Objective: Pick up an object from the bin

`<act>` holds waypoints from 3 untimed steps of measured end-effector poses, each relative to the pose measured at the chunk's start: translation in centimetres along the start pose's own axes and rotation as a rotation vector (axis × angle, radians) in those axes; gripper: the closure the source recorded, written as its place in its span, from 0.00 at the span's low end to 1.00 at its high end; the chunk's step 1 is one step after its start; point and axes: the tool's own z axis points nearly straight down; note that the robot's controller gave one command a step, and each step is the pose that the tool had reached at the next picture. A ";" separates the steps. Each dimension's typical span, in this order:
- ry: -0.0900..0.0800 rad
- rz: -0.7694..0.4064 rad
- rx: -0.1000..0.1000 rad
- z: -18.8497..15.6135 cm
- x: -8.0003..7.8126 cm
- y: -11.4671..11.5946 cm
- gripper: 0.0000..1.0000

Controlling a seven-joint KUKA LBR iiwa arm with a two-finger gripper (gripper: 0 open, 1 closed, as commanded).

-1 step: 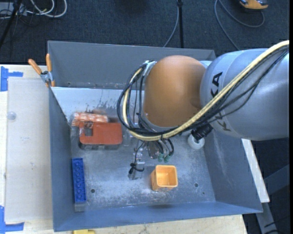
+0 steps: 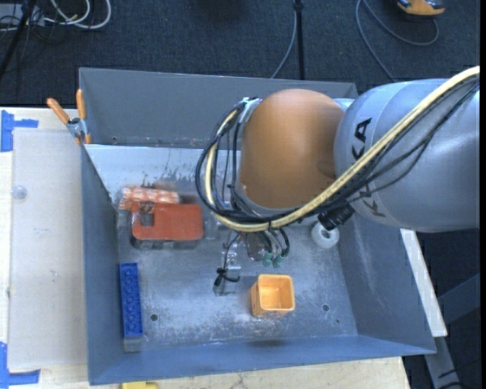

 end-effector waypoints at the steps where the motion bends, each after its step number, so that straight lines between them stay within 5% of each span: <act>1: -0.001 -0.008 -0.002 4.3 2.7 -4.4 0.00; 2: 0.014 -0.065 0.004 6.5 3.9 -7.0 0.00; 3: 0.000 -0.048 -0.002 5.6 2.8 -8.5 0.00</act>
Offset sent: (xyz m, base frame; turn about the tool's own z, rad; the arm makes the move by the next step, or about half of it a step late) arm -0.0344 -0.0594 -0.0092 -0.2351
